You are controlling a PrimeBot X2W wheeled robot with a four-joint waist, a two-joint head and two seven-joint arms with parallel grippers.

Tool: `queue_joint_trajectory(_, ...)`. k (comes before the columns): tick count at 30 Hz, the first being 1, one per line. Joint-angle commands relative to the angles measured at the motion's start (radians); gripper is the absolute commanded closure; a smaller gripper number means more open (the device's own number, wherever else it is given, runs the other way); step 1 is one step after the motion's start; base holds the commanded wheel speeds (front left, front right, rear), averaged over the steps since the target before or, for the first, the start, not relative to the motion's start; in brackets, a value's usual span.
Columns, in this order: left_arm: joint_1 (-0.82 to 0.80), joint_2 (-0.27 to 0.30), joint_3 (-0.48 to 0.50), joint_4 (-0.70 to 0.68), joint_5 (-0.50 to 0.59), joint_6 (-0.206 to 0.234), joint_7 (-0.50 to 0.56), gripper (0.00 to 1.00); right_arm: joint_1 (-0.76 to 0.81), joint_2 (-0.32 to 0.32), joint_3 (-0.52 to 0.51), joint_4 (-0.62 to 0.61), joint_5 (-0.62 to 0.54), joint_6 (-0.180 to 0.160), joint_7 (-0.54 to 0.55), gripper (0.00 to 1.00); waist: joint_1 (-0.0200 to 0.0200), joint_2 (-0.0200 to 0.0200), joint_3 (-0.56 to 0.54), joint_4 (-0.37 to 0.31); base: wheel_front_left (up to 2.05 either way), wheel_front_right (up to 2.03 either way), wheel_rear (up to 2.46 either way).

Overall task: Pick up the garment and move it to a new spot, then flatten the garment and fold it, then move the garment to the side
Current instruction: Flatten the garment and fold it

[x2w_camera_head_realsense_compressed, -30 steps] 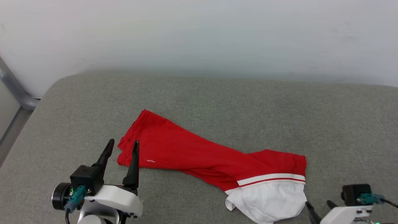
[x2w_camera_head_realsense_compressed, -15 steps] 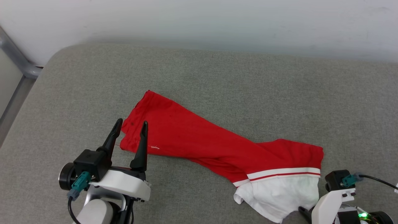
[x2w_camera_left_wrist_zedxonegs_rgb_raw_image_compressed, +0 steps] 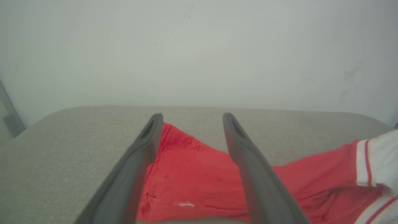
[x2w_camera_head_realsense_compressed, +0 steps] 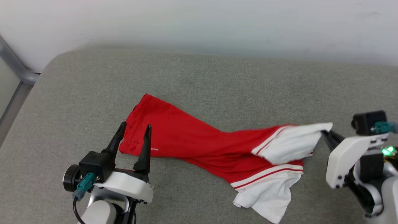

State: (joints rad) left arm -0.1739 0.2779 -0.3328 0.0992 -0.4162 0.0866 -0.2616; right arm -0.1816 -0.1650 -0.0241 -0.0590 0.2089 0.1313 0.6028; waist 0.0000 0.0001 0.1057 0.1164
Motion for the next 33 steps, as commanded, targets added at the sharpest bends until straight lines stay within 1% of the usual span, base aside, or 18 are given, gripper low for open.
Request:
queue_joint_trajectory(1,-0.016,-0.002,0.005,-0.001,0.007,-0.007,-0.005,0.00,-0.048,0.002,-0.018,0.013,-0.011,-0.001,-0.014,1.00,0.0000,-0.0001,0.013,0.006,0.00,0.00,0.00)
queue_joint_trajectory(3,-0.026,-0.009,0.007,-0.005,0.010,-0.015,-0.004,0.00,-0.117,-0.001,-0.050,0.056,-0.035,-0.001,-0.019,1.00,0.0000,-0.0001,0.036,0.015,0.00,0.00,0.00)
queue_joint_trajectory(4,-0.026,-0.009,0.007,-0.005,0.010,-0.015,-0.004,0.00,-0.117,-0.001,-0.050,0.056,-0.035,-0.001,-0.019,1.00,0.0000,-0.0001,0.036,0.015,0.00,0.00,0.00)
queue_joint_trajectory(5,-0.037,-0.017,0.009,-0.007,0.014,-0.024,-0.004,0.00,-0.189,-0.001,-0.090,0.116,-0.055,-0.001,-0.024,1.00,0.0000,-0.0001,0.061,0.026,0.00,0.00,0.00)
queue_joint_trajectory(10,-0.066,-0.036,0.019,-0.006,0.027,-0.052,-0.004,0.00,-0.313,-0.014,-0.188,0.280,-0.104,-0.001,-0.046,1.00,0.0000,-0.0001,0.126,0.058,0.00,0.00,0.00)
queue_joint_trajectory(11,-0.079,-0.052,0.031,-0.001,0.036,-0.067,-0.004,0.00,-0.350,-0.011,-0.234,0.371,-0.121,-0.001,-0.086,1.00,0.0000,-0.0001,0.149,0.068,0.00,0.00,0.00)
queue_joint_trajectory(13,-0.082,-0.059,0.039,0.006,0.042,-0.076,-0.004,0.00,-0.355,-0.003,-0.248,0.433,-0.124,-0.001,-0.120,1.00,0.0000,-0.0001,0.154,0.071,0.00,0.00,0.00)
queue_joint_trajectory(14,-0.081,-0.062,0.042,0.008,0.045,-0.079,-0.004,0.00,-0.356,-0.003,-0.250,0.459,-0.125,-0.001,-0.141,0.80,0.0000,-0.0001,0.154,0.071,0.00,0.00,0.00)
queue_joint_trajectory(15,-0.080,-0.067,0.046,0.012,0.047,-0.084,-0.004,0.00,-0.355,-0.002,-0.254,0.479,-0.121,-0.001,-0.165,0.45,0.0000,-0.0001,0.153,0.071,0.00,0.00,0.00)
queue_joint_trajectory(16,-0.078,-0.073,0.050,0.014,0.051,-0.086,-0.004,0.00,-0.353,0.005,-0.257,0.498,-0.110,-0.001,-0.189,0.00,0.0000,-0.0001,0.151,0.070,0.00,0.00,0.00)
queue_joint_trajectory(17,-0.078,-0.073,0.050,0.014,0.051,-0.086,-0.004,0.00,-0.353,0.005,-0.257,0.498,-0.110,-0.001,-0.189,0.00,0.0000,-0.0001,0.151,0.070,0.00,0.00,0.00)
queue_joint_trajectory(20,-0.065,-0.080,0.061,0.027,0.061,-0.094,-0.004,0.00,-0.329,0.011,-0.246,0.526,-0.093,-0.001,-0.295,0.00,0.0000,-0.0001,0.128,0.063,0.00,0.00,0.00)
queue_joint_trajectory(23,-0.052,-0.083,0.071,0.041,0.071,-0.100,-0.004,0.00,-0.288,0.013,-0.233,0.521,-0.085,-0.001,-0.425,0.00,0.0000,-0.0001,0.096,0.052,0.00,0.00,0.00)
queue_joint_trajectory(24,-0.029,-0.084,0.077,0.052,0.080,-0.100,-0.004,0.00,-0.237,0.010,-0.220,0.490,-0.084,-0.001,-0.554,0.00,0.0000,-0.0001,0.053,0.041,0.00,0.00,0.00)
queue_joint_trajectory(27,-0.003,-0.082,0.085,0.060,0.084,-0.091,-0.004,0.00,-0.167,0.024,-0.203,0.441,-0.093,-0.001,-0.656,0.00,0.0000,-0.0001,0.010,0.028,0.00,0.00,0.00)
queue_joint_trajectory(30,0.027,-0.077,0.091,0.066,0.086,-0.083,-0.004,0.00,-0.101,0.034,-0.183,0.375,-0.094,-0.001,-0.722,0.00,0.0000,-0.0001,-0.026,0.014,0.00,0.00,0.00)
queue_joint_trajectory(33,0.053,-0.072,0.094,0.069,0.085,-0.072,-0.002,0.00,-0.025,0.055,-0.160,0.303,-0.094,-0.001,-0.744,0.00,0.0000,-0.0001,-0.056,-0.001,0.00,0.00,0.00)
